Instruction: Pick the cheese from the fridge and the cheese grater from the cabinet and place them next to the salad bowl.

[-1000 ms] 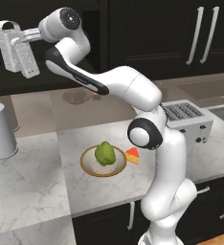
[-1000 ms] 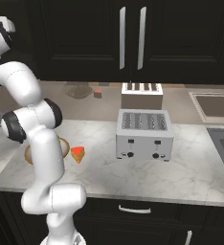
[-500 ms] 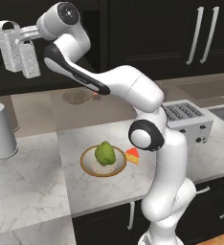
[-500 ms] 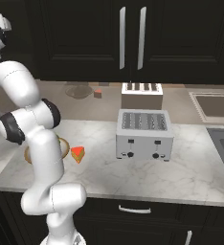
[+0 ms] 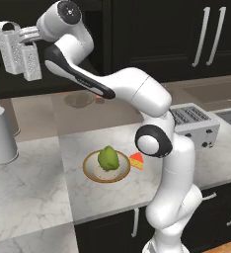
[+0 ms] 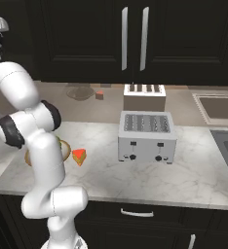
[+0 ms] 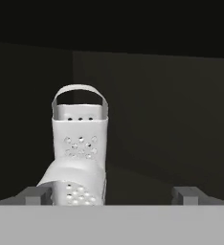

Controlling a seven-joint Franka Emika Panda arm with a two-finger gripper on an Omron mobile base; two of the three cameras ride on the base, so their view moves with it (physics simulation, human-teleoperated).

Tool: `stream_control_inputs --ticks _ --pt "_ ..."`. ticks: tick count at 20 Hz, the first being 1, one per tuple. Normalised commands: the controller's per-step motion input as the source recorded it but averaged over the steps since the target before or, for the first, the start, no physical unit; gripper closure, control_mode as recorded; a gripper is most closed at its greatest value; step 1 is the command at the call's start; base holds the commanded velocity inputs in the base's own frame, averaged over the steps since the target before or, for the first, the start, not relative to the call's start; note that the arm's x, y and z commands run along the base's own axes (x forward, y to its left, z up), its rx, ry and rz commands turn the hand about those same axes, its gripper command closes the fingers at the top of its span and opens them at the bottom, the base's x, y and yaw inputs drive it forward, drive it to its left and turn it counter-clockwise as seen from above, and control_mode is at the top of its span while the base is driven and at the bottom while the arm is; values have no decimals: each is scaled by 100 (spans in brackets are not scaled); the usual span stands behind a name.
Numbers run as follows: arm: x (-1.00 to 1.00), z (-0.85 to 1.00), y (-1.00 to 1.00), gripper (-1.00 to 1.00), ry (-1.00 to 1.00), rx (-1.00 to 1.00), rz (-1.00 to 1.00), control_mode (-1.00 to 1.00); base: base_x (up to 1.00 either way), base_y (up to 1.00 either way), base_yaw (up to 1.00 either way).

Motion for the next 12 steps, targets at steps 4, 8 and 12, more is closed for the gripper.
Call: stream_control_inputs --ticks 4,8,12 --pt "-4 -12 -6 -100 0 0 0 -100 0 0 0" --pt "2 -23 0 -100 0 -1 0 -100 0 0 0" --pt "7 -13 0 -100 0 -1 0 -100 0 0 0"
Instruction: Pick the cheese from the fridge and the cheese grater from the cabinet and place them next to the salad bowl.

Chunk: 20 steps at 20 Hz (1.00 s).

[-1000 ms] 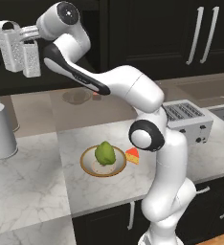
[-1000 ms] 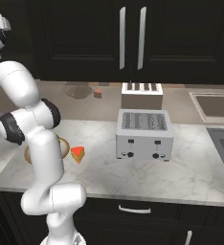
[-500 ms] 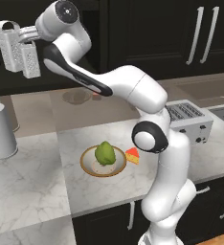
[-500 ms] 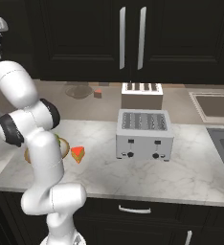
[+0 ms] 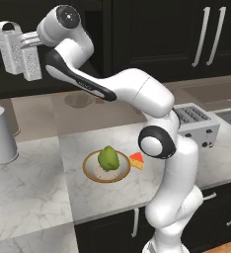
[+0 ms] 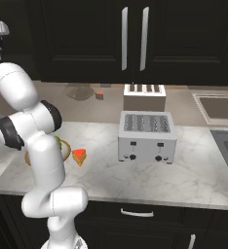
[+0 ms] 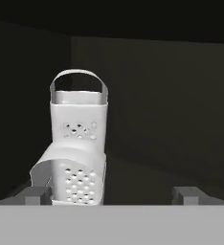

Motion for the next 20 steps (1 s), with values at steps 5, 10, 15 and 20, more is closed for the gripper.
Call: stream_control_inputs --ticks 5,10,15,20 --pt "13 -4 0 -100 0 0 0 -100 0 0 0" --pt "18 0 10 -100 0 0 0 -100 0 0 0" --pt "23 0 21 -100 0 0 -2 -100 0 0 0" --pt "30 0 30 -100 0 0 -4 -100 0 0 0"
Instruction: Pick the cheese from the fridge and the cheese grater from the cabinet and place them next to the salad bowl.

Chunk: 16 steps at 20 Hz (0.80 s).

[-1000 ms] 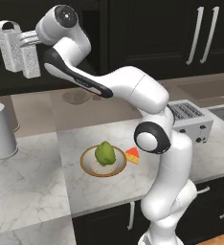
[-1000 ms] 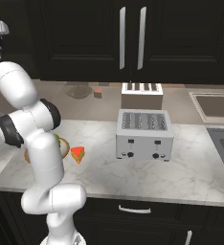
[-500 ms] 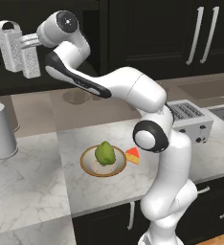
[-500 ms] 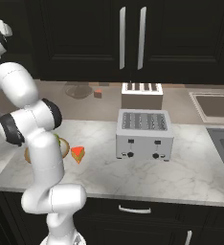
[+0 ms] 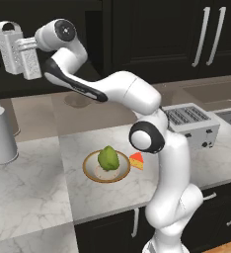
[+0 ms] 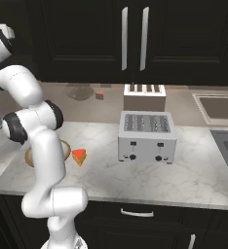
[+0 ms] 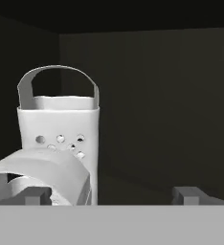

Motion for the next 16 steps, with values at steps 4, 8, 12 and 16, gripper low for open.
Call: stream_control_inputs --ticks 4,8,12,16 --pt "35 0 36 -100 0 0 -5 -100 0 0 0" --pt "36 0 37 100 0 0 -6 -100 0 0 0" --pt "1 0 5 100 0 0 0 -100 0 0 0" --pt "0 0 0 100 0 0 0 -100 0 0 0"
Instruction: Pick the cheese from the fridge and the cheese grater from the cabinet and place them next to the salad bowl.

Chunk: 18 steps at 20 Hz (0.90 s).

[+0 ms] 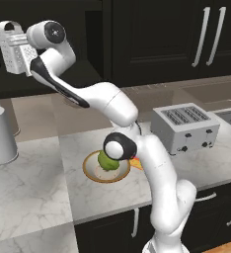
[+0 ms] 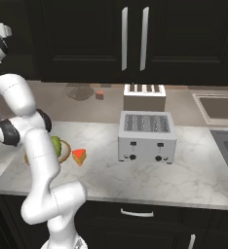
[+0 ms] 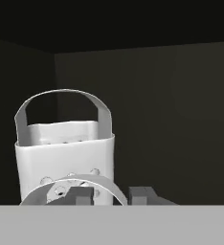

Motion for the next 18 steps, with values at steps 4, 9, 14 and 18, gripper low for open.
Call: stream_control_inputs --ticks 4,9,14,18 --pt "0 0 0 100 0 0 0 -100 0 0 0" --pt "0 0 0 100 0 0 0 -100 0 0 0" --pt "-17 0 0 100 -6 0 0 -100 0 0 0" --pt "-20 0 0 100 -9 0 0 -100 0 0 0"
